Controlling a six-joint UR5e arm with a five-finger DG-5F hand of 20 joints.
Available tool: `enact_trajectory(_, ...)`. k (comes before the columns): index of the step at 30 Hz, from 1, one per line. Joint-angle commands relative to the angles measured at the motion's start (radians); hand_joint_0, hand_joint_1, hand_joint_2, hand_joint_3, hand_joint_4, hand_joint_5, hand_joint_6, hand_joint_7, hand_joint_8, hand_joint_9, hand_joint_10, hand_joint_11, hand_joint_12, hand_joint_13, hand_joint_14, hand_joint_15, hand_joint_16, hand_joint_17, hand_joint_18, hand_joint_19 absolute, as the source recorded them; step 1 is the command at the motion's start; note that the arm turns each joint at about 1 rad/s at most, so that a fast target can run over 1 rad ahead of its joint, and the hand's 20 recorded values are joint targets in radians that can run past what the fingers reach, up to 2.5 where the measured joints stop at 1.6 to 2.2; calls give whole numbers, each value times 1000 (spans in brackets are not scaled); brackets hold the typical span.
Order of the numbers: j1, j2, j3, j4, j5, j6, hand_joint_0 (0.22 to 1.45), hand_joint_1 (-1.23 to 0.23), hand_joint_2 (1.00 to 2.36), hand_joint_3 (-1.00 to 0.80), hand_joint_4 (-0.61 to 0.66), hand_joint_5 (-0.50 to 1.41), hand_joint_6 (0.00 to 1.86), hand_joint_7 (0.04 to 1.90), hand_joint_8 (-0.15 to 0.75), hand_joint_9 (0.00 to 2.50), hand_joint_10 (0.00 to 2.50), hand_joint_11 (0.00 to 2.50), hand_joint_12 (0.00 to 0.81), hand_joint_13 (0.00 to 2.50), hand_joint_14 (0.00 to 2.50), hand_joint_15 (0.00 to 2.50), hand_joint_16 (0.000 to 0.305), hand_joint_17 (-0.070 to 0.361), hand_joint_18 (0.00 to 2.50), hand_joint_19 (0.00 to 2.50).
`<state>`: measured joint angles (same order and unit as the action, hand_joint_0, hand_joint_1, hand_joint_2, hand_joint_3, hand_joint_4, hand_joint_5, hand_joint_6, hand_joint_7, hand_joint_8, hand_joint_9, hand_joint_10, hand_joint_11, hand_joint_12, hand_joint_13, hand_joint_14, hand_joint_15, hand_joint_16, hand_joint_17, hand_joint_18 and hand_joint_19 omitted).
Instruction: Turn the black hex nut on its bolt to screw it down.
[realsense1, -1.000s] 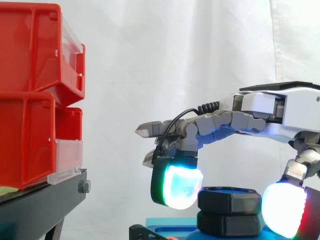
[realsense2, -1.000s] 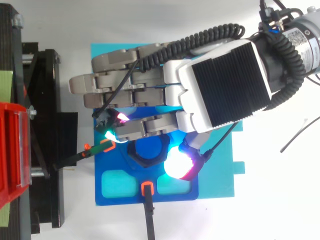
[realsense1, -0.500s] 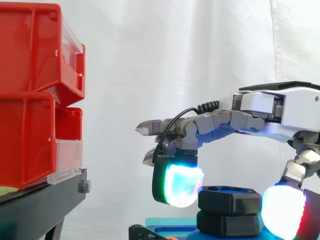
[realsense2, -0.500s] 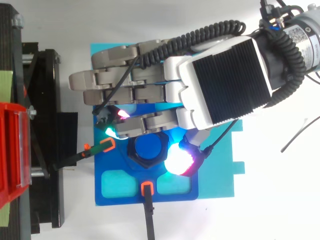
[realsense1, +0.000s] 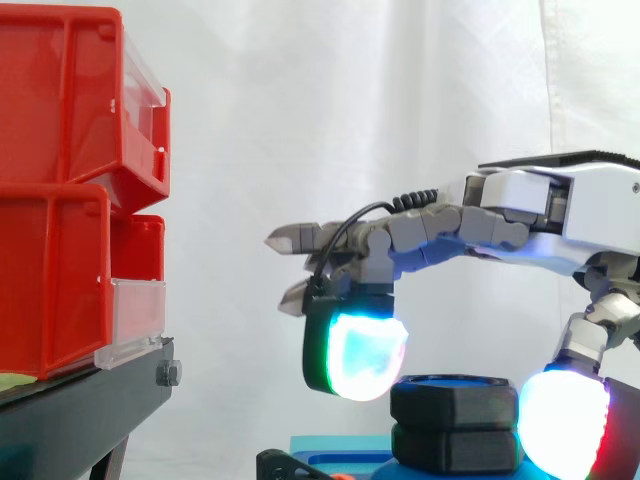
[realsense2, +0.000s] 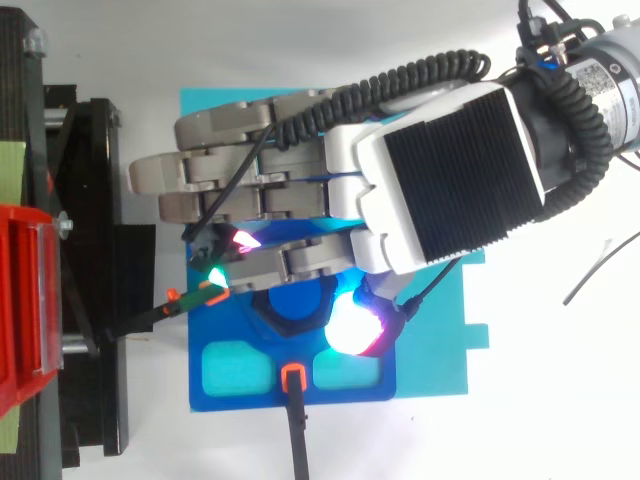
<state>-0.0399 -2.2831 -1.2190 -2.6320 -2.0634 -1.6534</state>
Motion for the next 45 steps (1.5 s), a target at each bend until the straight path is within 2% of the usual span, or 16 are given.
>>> enact_trajectory(1, 5, 1, 1, 24, 0, 3, 396, -546, 1000, -500, 236, -130, 503, 1129, 284, 460, 0, 0, 403, 133, 0, 0, 60, 134, 202, 269)
enact_trajectory(4, 6, 1, 10, 49, 0, 6, 359, -488, 1000, -500, 253, -140, 503, 1095, 294, 436, 0, 0, 419, 106, 0, 0, 63, 142, 172, 267)
enact_trajectory(5, 6, 1, 24, 50, -1, 7, 347, -476, 1000, -500, 265, -142, 503, 1088, 297, 427, 0, 0, 426, 104, 0, 0, 64, 145, 171, 265)
enact_trajectory(8, 6, 1, 53, 32, -24, 15, 331, -465, 1000, -500, 267, -148, 503, 1068, 302, 414, 0, 0, 434, 82, 0, 0, 66, 148, 150, 258)
enact_trajectory(12, 11, -1, 55, 14, -29, 15, 323, -429, 1000, -500, 270, -154, 503, 1065, 300, 379, 0, 0, 435, 49, 0, 0, 66, 149, 95, 288)
enact_trajectory(18, 28, -1, 41, -22, -26, 15, 326, -389, 1000, -500, 271, -151, 503, 1048, 300, 401, 0, 0, 435, 69, 0, 0, 66, 149, 128, 261)
enact_trajectory(22, 32, -1, 36, -40, -26, 15, 343, -354, 1000, -500, 263, -148, 503, 1046, 293, 405, 0, 0, 425, 71, 0, 0, 64, 145, 119, 253)
enact_trajectory(26, 38, -1, 9, -39, -26, 15, 371, -335, 1000, -500, 240, -144, 504, 1048, 286, 422, 0, 0, 414, 82, 0, 0, 62, 138, 117, 257)
enact_trajectory(28, 38, -1, -2, -20, -26, 15, 379, -332, 1000, -500, 236, -143, 504, 1041, 282, 423, 0, 0, 409, 85, 0, 0, 60, 135, 119, 265)
enact_trajectory(45, 34, -1, -2, -34, -20, 6, 455, -310, 1000, -500, 195, -117, 504, 1108, 269, 526, 0, 0, 366, 172, 0, 0, 52, 116, 221, 281)
